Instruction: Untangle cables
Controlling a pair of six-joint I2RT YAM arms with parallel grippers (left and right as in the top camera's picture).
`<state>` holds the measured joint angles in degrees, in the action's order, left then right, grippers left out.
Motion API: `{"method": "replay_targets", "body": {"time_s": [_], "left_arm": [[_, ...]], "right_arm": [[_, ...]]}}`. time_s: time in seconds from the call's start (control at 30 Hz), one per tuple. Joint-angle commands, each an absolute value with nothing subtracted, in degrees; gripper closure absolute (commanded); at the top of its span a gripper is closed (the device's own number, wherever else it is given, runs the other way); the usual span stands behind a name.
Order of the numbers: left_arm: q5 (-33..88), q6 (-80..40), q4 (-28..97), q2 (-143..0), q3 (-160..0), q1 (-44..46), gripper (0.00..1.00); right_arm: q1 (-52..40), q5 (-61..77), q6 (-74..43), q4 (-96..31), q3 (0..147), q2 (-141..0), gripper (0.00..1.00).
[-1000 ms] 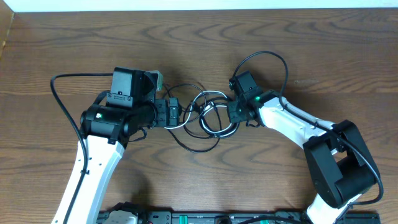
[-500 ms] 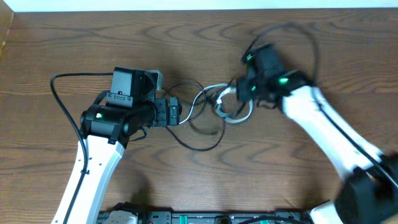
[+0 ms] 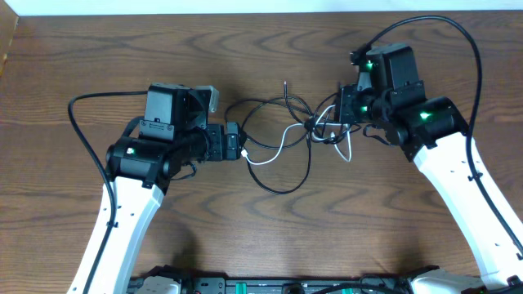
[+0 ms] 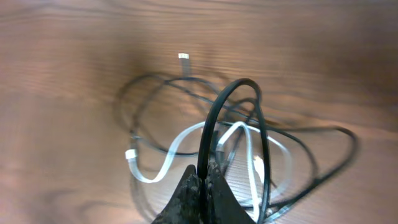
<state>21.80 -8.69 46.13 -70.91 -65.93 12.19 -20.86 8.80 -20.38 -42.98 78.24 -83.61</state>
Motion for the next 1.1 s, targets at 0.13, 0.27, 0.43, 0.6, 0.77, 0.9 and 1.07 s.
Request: {"method": "replay_targets", "body": {"time_s": [0.13, 0.27, 0.43, 0.6, 0.77, 0.9, 1.07], "left_arm": [[34.6, -7.6, 44.1, -74.3, -66.6, 12.4, 0.06], [35.8, -7.6, 43.5, -77.1, -66.6, 12.4, 0.06], [37.6, -7.6, 43.3, -81.4, -66.6, 12.4, 0.07], [38.4, -7.6, 41.8, -84.6, -66.6, 15.0, 0.11], [37.9, -7.8, 34.6, -87.5, -66.6, 21.1, 0.11], [37.9, -8.3, 30.6, -90.3, -66.6, 25.0, 0.12], [28.5, -8.2, 28.1, -95.2, -66.6, 31.0, 0.17]], "right_arm": [[-20.6, 12.9, -22.9, -40.1, 78.4, -83.2, 0.99], [-20.7, 10.8, -25.3, -39.9, 78.4, -83.2, 0.99], [-20.6, -10.0, -35.6, -50.2, 78.4, -83.3, 0.95], [-19.4, -23.9, -39.0, -61.4, 77.5, -83.3, 0.99], [-18.6, -20.3, -36.0, -63.0, 76.9, -83.3, 0.67], [-18.3, -19.4, -33.3, -63.9, 76.9, -83.3, 0.54], [-14.4, -18.6, -35.8, -64.3, 76.9, -83.3, 0.35]]}}
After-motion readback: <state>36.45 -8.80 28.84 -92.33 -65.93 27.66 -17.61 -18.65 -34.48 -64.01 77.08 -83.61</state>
